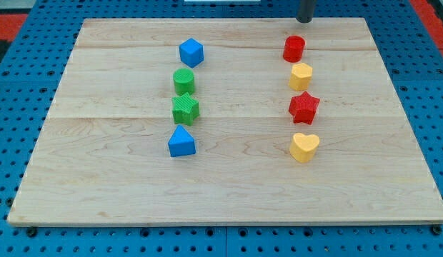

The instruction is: Push the red circle a bit down

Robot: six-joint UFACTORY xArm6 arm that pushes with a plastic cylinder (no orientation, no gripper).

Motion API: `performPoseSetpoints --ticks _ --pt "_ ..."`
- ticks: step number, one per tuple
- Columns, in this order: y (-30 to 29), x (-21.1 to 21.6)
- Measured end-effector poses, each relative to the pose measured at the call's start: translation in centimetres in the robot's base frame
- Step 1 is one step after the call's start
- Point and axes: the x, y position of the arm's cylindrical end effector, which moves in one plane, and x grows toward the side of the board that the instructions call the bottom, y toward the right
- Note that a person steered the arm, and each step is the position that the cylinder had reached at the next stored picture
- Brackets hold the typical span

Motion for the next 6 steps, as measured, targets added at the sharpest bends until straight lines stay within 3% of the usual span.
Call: performPoseSetpoints --ticks 3,4,6 --pt "-1.1 0.7" --pt "-2.5 3.0" --pt "-3.1 12.3"
